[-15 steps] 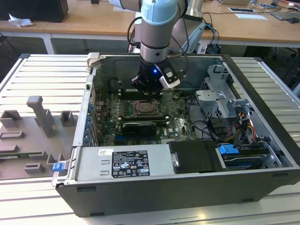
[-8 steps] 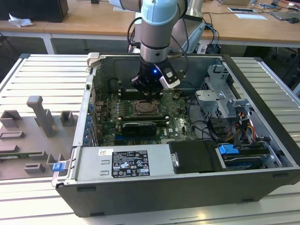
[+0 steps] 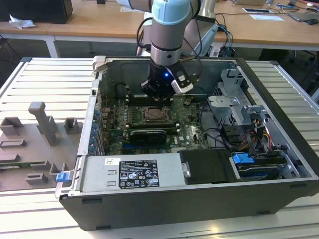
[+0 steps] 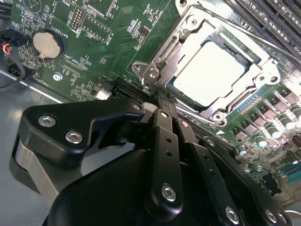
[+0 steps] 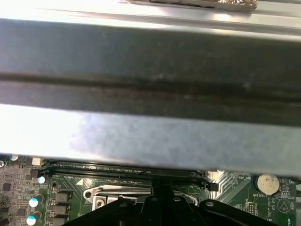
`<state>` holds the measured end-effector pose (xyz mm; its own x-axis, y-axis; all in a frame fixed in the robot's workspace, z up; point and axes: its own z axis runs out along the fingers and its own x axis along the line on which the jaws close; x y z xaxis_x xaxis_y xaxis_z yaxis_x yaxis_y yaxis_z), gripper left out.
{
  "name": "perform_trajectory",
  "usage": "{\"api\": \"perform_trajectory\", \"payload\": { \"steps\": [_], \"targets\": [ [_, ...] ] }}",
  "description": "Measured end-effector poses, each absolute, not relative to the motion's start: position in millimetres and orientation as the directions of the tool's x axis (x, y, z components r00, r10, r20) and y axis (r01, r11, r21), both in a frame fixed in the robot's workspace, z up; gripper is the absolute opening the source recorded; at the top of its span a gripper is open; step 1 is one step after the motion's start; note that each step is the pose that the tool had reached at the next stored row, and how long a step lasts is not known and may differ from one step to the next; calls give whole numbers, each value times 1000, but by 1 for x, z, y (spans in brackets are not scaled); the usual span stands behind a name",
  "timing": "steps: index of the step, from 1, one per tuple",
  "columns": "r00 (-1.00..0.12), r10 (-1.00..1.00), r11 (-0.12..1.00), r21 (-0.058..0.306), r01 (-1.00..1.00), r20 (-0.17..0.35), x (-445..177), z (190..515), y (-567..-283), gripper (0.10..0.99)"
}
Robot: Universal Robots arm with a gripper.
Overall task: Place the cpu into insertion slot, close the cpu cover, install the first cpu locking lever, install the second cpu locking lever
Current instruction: 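Install the first cpu locking lever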
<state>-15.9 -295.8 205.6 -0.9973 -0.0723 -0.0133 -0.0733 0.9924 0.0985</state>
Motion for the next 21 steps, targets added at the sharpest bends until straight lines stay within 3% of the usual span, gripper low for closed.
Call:
{"api": "perform_trajectory", "payload": {
  "steps": [10,21],
  "targets": [
    [-997,-72,994,82,-73,-12,-15,203,-296,106],
    [-997,-72,994,84,-74,-27,-31,228,-296,106]
  ]
}}
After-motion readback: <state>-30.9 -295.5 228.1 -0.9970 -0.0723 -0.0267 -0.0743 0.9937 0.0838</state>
